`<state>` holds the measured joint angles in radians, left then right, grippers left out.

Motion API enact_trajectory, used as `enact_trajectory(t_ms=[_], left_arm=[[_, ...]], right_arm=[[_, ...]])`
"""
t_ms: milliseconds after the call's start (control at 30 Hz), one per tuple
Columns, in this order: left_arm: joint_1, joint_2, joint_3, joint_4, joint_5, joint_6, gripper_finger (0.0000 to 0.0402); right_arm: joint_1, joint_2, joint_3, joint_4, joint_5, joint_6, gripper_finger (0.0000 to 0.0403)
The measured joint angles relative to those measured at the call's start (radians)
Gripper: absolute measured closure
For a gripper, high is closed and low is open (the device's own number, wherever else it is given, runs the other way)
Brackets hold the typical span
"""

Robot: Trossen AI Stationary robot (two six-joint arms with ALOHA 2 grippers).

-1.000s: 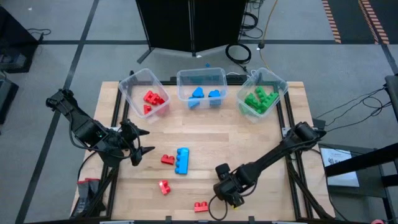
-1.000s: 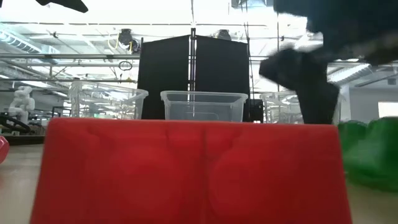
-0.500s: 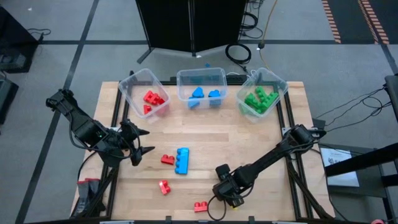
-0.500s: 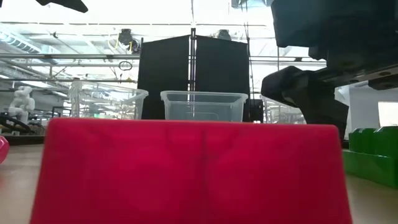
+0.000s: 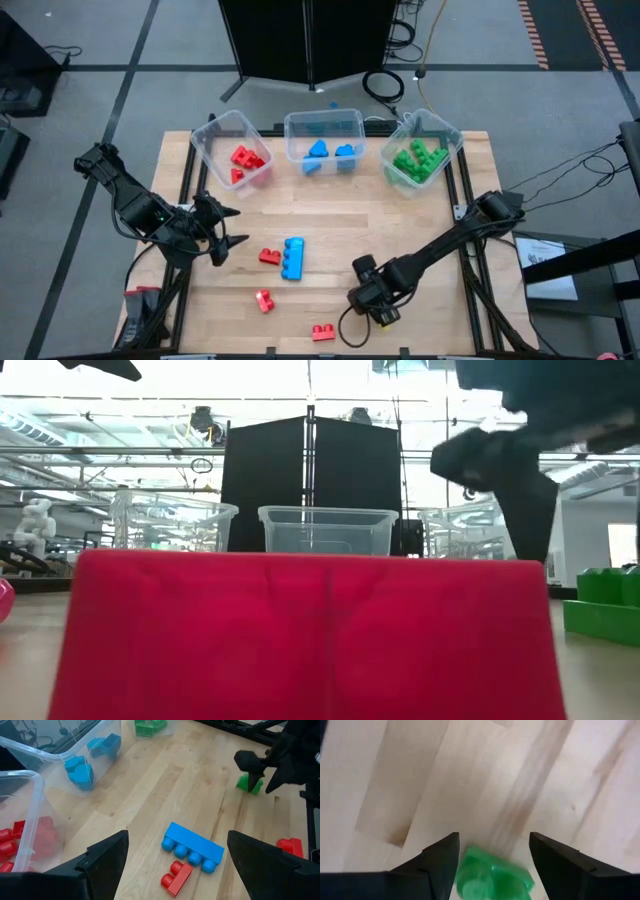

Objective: Sort blocks
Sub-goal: Put the green game piece into the right transparent bin

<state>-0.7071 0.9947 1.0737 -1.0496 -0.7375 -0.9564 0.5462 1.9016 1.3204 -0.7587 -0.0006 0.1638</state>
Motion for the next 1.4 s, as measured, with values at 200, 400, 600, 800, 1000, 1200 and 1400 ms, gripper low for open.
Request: enact_trajectory(t_ms=[200, 400, 600, 800, 1000, 1200, 1400], left_arm=[[0.000, 0.000, 0.000, 0.000, -0.001, 0.000, 0.0066], [0.000, 0.000, 0.000, 0.000, -0.001, -0.005, 0.0066], [0.000, 0.000, 0.000, -0.006, -0.003, -0.005, 0.0066], [0.000, 0.000, 0.000, -0.012, -0.003, -0.006, 0.0066], [0.000, 0.000, 0.000, -0.014, -0.003, -0.007, 0.0066], [0.000, 0.000, 0.000, -0.014, -0.003, -0.007, 0.0066], [0.000, 0.000, 0.000, -0.015, -0.003, -0.007, 0.0066]], right_arm=[[0.003, -0.085, 0.002, -0.099, -0.005, -0.026, 0.0166], [0.005, -0.126, 0.003, -0.153, 0.002, -0.105, 0.0166], [0.008, -0.094, 0.003, -0.220, 0.068, -0.263, 0.0165], [0.012, -0.066, 0.002, -0.205, 0.077, -0.399, 0.0165], [0.012, -0.063, -0.014, -0.178, 0.036, -0.498, 0.0165], [0.018, -0.063, -0.071, -0.109, 0.021, -0.550, 0.0165], [0.019, -0.063, -0.164, 0.041, 0.021, -0.550, 0.0165]])
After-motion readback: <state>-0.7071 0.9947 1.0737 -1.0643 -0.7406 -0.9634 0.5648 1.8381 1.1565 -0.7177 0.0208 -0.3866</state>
